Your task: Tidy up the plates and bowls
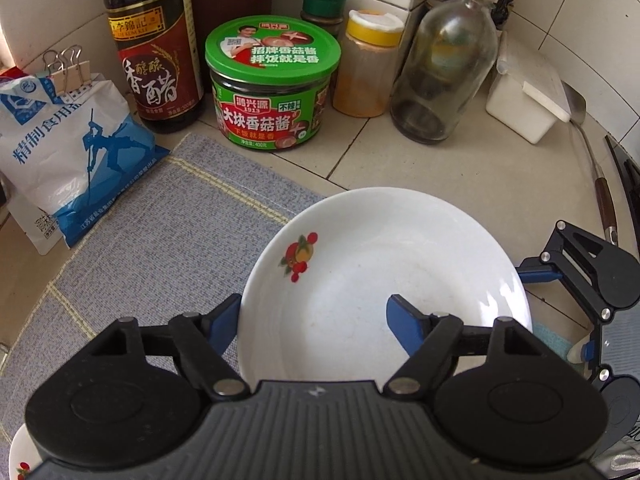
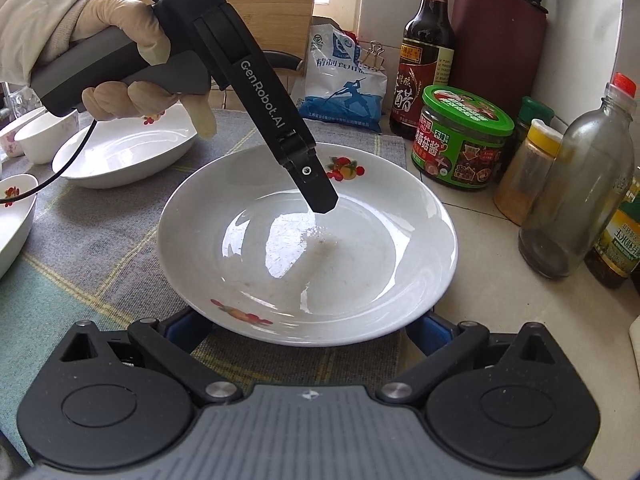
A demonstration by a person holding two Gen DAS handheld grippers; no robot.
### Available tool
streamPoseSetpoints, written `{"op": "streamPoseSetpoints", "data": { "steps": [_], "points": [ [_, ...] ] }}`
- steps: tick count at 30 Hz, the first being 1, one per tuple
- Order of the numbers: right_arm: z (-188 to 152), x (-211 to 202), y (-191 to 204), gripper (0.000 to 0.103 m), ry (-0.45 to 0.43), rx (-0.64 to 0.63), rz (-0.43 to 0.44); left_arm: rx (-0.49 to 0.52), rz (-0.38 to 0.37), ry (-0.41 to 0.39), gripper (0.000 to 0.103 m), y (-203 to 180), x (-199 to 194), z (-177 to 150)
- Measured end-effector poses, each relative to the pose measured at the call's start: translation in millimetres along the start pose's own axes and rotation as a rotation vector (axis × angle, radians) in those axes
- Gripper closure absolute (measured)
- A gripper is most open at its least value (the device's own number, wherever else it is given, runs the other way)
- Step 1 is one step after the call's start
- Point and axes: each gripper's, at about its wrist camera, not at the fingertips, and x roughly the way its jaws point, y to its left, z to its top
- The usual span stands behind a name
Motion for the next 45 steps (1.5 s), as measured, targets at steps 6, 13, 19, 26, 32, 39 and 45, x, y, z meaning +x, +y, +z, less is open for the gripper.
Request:
{"op": "streamPoseSetpoints", "data": {
  "steps": [6,13,19,26,32,39,45],
  "points": [
    [-2,-16,7,0.0,-0.017,0.038,-0.026,-0.022,0.028,-0.053,0.023,-8,-35,-18],
    [-8,-37,27,0.0,-0.029,0.049,-0.07,-0.038,0.082,-0.123,0.021,-23,-89,-53],
    [-12,-56,51,0.0,-0.041,0.044,-0.066,-0.083,0.128,-0.188,0.019,-34,-133,-97],
    [-10,-66,88,0.0,-0.058,0.034,-0.039,-0.159,0.243,-0.268,0.017,-49,-170,-160],
    [-11,-72,126,0.0,-0.07,0.007,-0.01,-0.244,0.303,-0.305,0.016,-58,-194,-220],
    [-22,-74,167,0.0,-0.065,-0.03,0.047,-0.382,0.353,-0.309,0.016,-59,-209,-278],
    [-34,-73,196,0.0,-0.041,-0.07,0.126,-0.472,0.393,-0.32,0.016,-57,-218,-310]
  ]
}}
